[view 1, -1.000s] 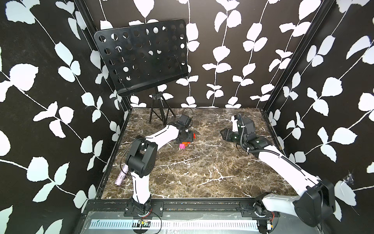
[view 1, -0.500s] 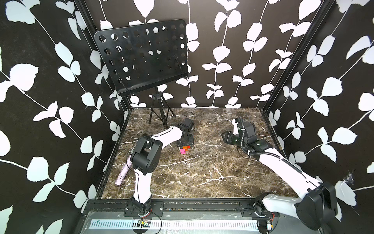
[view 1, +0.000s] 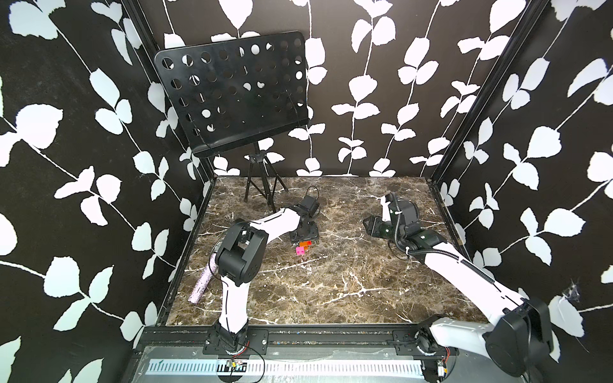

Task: Assemble the letter y with lego
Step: Place the lego brick at the center of the board.

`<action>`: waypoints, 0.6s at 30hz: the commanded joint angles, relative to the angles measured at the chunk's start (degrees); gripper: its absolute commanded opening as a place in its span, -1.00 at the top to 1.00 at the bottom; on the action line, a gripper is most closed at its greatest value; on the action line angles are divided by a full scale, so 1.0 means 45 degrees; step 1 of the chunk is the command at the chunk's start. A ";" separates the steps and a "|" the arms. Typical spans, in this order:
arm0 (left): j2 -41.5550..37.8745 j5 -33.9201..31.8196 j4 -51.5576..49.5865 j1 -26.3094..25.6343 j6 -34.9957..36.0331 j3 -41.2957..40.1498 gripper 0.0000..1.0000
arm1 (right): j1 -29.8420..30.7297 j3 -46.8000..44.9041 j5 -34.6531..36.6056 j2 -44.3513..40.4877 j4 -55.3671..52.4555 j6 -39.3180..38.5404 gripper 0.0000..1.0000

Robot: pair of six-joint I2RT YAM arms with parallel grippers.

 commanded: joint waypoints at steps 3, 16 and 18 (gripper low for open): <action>-0.0486 -0.0410 -0.0020 -0.0064 0.0202 -0.0230 -0.59 | -0.0026 0.0115 0.0306 0.0355 0.0051 -0.0190 0.00; -0.2810 -0.0410 0.0982 0.1235 0.3160 -0.1345 -0.98 | -0.1442 0.0503 0.1221 0.1657 0.0885 -0.2209 -0.98; -0.3429 -0.0186 0.1398 0.1878 0.4129 -0.1833 -0.98 | -0.1913 0.0569 0.1738 0.1990 0.1015 -0.2753 -0.98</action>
